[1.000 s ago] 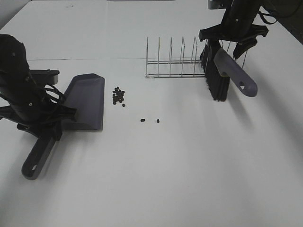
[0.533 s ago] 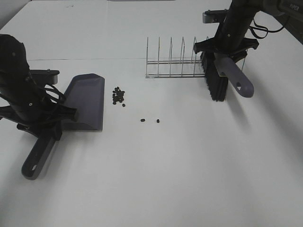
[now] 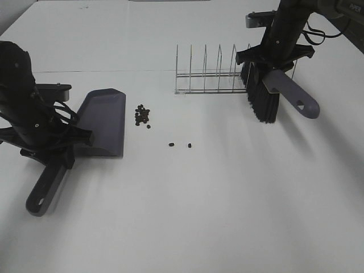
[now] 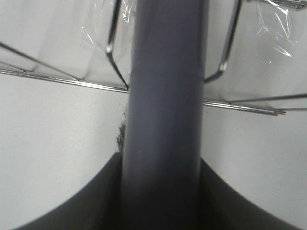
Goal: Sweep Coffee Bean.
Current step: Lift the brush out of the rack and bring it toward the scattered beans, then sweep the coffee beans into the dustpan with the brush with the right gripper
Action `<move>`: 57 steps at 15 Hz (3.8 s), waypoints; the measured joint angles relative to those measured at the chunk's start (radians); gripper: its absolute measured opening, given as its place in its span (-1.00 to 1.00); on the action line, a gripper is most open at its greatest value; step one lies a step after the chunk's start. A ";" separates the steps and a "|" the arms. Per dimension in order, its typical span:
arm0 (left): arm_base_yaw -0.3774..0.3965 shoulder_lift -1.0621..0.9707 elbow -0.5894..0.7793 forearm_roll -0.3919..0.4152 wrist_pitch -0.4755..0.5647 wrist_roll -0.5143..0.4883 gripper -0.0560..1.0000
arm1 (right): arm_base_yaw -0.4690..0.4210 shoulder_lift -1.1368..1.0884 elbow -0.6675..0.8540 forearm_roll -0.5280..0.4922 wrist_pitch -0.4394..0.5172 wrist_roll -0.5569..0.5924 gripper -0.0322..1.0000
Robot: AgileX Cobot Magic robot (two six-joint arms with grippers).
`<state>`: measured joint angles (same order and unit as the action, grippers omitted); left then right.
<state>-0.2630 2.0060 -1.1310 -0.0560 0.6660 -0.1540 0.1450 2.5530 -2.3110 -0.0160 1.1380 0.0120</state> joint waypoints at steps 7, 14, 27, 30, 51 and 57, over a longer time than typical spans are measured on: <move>0.000 0.000 0.000 0.011 0.000 0.000 -0.23 | 0.001 -0.112 -0.094 -0.016 0.071 0.013 -0.35; 0.000 -0.081 0.000 0.092 0.009 -0.084 -0.23 | 0.005 -0.263 0.007 0.016 0.088 0.033 -0.35; 0.000 -0.059 0.174 0.106 -0.147 -0.149 -0.23 | 0.167 -0.491 0.592 0.001 -0.040 0.167 -0.35; 0.000 -0.047 0.172 0.111 -0.189 -0.149 -0.23 | 0.167 -0.491 0.621 0.001 -0.067 0.192 -0.35; -0.066 -0.018 0.161 0.198 -0.218 -0.216 -0.23 | 0.415 -0.200 0.453 0.093 -0.189 0.323 -0.35; -0.066 -0.015 0.161 0.198 -0.218 -0.216 -0.23 | 0.495 0.049 -0.038 0.185 0.038 0.313 -0.35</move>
<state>-0.3290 1.9910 -0.9700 0.1420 0.4480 -0.3700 0.6400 2.6020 -2.3490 0.1690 1.1760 0.3250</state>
